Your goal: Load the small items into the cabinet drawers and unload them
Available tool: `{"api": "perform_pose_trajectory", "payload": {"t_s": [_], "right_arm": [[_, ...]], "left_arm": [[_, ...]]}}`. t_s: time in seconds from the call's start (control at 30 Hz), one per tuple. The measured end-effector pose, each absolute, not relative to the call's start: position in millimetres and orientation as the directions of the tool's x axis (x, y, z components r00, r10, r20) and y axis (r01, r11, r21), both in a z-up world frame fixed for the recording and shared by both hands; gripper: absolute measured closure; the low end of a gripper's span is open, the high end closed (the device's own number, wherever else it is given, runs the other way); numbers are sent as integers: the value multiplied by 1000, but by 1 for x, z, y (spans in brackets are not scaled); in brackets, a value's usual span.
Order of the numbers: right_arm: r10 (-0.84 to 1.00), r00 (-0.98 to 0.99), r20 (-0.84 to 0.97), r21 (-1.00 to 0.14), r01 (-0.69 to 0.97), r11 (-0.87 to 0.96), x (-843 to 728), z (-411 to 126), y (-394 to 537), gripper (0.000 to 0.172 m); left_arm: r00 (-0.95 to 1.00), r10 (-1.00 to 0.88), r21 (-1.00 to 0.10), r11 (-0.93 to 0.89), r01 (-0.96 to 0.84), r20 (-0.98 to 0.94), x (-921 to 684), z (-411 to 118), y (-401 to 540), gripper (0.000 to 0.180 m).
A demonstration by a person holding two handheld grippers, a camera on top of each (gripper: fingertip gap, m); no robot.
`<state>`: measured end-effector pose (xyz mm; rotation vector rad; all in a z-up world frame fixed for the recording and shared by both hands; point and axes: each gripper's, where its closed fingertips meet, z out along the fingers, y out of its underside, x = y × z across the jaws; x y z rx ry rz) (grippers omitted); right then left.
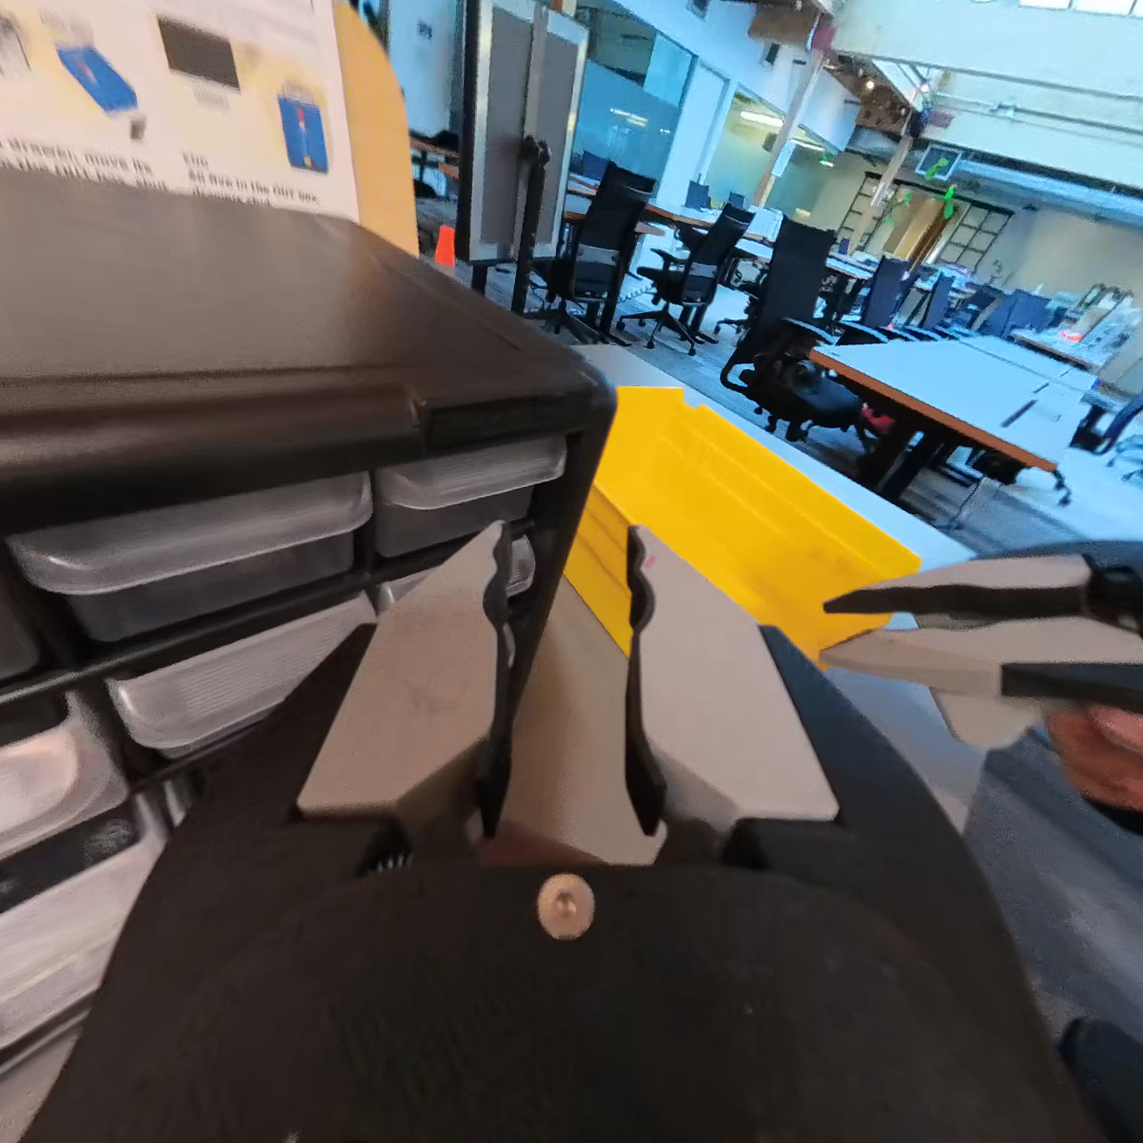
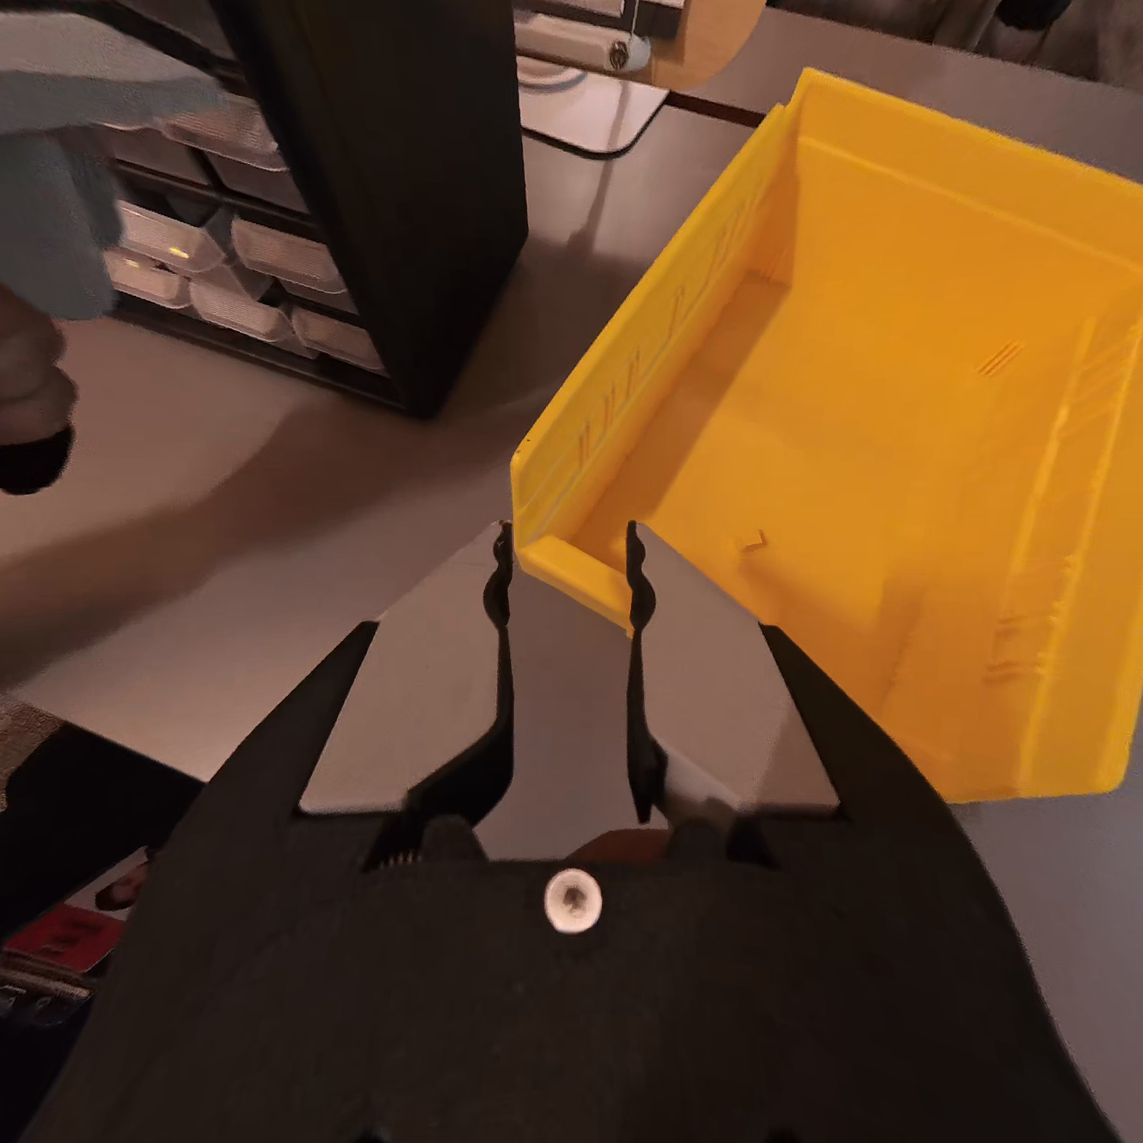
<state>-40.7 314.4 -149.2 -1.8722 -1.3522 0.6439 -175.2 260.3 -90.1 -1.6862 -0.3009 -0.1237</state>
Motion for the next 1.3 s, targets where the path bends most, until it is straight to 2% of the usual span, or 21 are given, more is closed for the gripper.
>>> {"api": "perform_pose_trajectory", "payload": {"t_s": [0.03, 0.1, 0.2, 0.33, 0.53, 0.6, 0.7, 0.8, 0.93, 1.03, 1.3], "right_arm": [[949, 315, 28, -800, 576, -168, -38, -145, 313, 138], [953, 301, 44, -820, 555, -137, -32, -136, 309, 137], [960, 276, 41, -843, 525, -115, -25, -126, 303, 138], [968, 250, 29, -854, 509, -106, -14, -127, 296, 138], [974, 224, 10, -849, 517, -110, -2, -139, 292, 138], [977, 214, 3, -851, 513, -110, 1, -141, 290, 138], [979, 204, 0, -851, 514, -107, 5, -144, 288, 138], [979, 204, -7, -850, 515, -113, 9, -147, 288, 138], [981, 195, -22, -855, 504, -119, 13, -148, 285, 139], [981, 189, -33, -853, 506, -126, 15, -151, 284, 139], [983, 176, -49, -849, 511, -134, 17, -156, 279, 139]], "left_arm": [[947, 140, -947, -103, 304, 289, -178, -92, 263, 147], [917, 125, -921, -47, 386, 378, -183, -86, 268, 165], [848, 38, -848, 8, 529, 529, -183, -77, 273, 167], [774, 10, -769, 128, 627, 633, -190, -72, 266, 166], [764, 59, -753, 234, 615, 643, -202, -71, 258, 167], [755, 23, -732, 266, 628, 656, -199, -67, 258, 155], [746, -11, -702, 328, 632, 666, -199, -62, 252, 152], [731, 10, -692, 333, 641, 682, -204, -65, 254, 162], [710, -39, -654, 357, 667, 703, -203, -63, 253, 160], [677, -64, -615, 362, 701, 734, -208, -67, 254, 174], [662, -79, -614, 306, 728, 746, -199, -68, 248, 177]]}}
